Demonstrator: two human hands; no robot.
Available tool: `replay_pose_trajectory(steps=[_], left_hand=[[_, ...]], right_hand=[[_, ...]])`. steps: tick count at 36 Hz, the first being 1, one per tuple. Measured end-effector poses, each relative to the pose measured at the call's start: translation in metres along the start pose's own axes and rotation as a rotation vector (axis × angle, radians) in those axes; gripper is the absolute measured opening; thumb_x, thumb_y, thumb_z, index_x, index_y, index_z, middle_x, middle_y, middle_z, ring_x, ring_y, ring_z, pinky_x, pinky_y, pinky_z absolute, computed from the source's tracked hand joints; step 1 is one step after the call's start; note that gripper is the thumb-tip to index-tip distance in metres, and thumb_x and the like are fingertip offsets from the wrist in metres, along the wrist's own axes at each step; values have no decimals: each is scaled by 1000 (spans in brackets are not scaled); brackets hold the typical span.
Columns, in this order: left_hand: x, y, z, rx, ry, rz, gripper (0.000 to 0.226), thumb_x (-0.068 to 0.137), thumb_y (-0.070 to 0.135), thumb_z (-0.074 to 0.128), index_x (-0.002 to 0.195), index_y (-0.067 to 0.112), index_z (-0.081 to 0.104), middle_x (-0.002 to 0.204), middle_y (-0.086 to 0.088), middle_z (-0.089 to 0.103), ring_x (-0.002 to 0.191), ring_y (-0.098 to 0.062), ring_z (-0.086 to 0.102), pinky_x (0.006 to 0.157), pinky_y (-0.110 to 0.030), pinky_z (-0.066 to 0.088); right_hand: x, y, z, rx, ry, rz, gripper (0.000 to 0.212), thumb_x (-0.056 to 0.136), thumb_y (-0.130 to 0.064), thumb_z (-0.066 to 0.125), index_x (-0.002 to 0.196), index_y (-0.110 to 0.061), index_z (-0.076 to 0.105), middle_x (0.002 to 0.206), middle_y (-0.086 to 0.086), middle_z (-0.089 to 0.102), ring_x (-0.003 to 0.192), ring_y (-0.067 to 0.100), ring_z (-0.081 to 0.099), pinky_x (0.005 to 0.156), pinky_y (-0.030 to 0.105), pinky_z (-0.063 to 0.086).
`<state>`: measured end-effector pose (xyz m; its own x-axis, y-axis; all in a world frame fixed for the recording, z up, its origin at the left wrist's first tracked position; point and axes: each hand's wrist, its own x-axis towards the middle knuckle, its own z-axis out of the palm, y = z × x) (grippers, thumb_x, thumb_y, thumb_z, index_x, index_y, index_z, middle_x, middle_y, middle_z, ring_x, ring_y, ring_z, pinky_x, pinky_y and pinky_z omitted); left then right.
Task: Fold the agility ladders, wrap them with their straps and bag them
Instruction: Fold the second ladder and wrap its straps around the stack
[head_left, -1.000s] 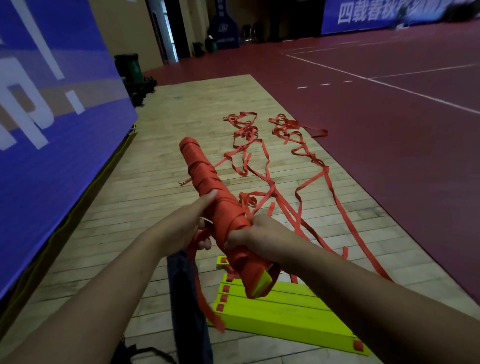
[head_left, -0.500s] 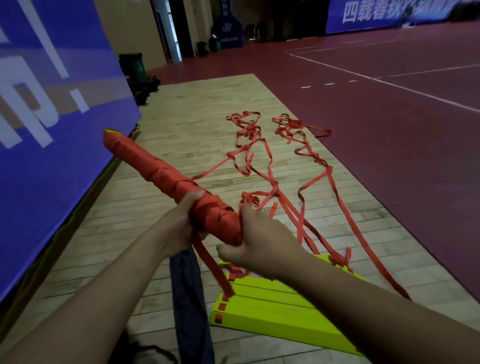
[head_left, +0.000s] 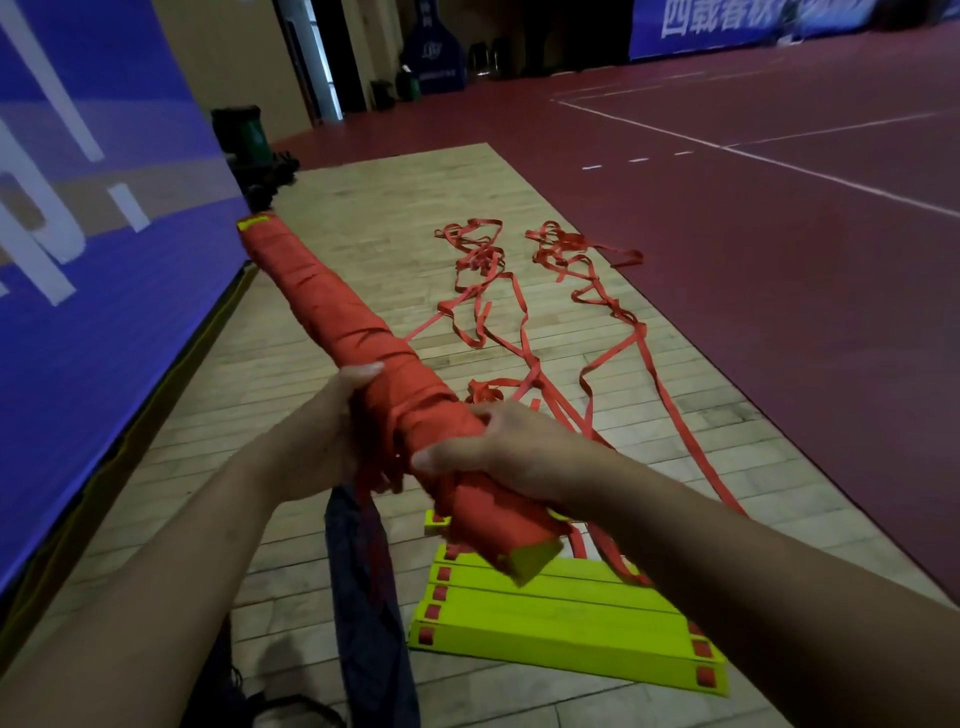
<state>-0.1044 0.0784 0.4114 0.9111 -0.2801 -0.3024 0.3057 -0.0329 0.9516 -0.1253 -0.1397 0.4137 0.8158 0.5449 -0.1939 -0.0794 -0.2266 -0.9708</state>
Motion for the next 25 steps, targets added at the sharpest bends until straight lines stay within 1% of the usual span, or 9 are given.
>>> replay_pose_trajectory(steps=[1,3,6,11,14,17,20,22,25], left_hand=[[-1,2,0,50,-15,-21,92,68,66,76,127,-2,54,106,-37,63,85,-43,63,75,-47,56],[-1,4,-1,130,8,-37,66,85,55,66,116,-3,53,74,-25,57,55,-26,54,48,-29,48],[1,1,1,126,20,-49,49,90,44,56,113,1,55,67,-12,53,48,-16,45,46,-21,40],[11,-12,22,112,142,-78,71,78,73,48,98,6,58,63,-6,54,47,-12,43,47,-19,37],[18,-21,29,49,254,-18,74,75,77,60,96,6,59,63,-6,54,48,-13,44,45,-21,37],[19,-23,25,42,310,56,65,69,68,72,89,7,58,59,-5,52,50,-15,44,48,-25,37],[16,-21,12,49,278,131,72,53,69,79,89,10,58,66,-7,54,61,-20,51,58,-28,43],[13,-17,9,54,214,189,79,45,71,82,90,11,58,70,-7,54,65,-21,51,59,-29,43],[8,-14,13,-4,121,216,80,54,64,81,105,7,60,95,-18,59,91,-34,55,86,-48,43]], right_hand=[[-1,0,-5,-158,52,-23,25,81,-30,83,97,-17,69,88,7,76,74,28,74,78,41,62],[-1,2,-13,-357,102,-38,35,78,-36,85,103,-19,68,89,6,75,77,26,74,78,43,63],[-2,3,-16,-513,163,-41,41,76,-38,85,106,-19,65,90,4,70,77,22,70,74,40,62],[-3,13,3,-1036,379,-134,44,86,-42,69,119,-20,49,93,-2,59,83,22,58,70,31,44],[-2,23,24,-1123,499,-185,44,95,-33,61,131,-18,39,95,2,56,81,24,56,72,35,47],[3,29,30,-1072,488,-223,49,96,-47,58,130,-18,37,100,4,61,84,25,61,75,37,52],[5,18,21,-667,346,-139,58,84,-75,53,113,-26,42,95,1,65,81,23,67,75,44,58],[3,6,11,-306,264,16,59,82,-74,61,111,-24,50,96,1,68,83,21,71,79,45,61],[-6,-6,2,168,-37,204,43,85,-53,71,102,-13,66,91,10,72,82,29,71,81,49,60]])
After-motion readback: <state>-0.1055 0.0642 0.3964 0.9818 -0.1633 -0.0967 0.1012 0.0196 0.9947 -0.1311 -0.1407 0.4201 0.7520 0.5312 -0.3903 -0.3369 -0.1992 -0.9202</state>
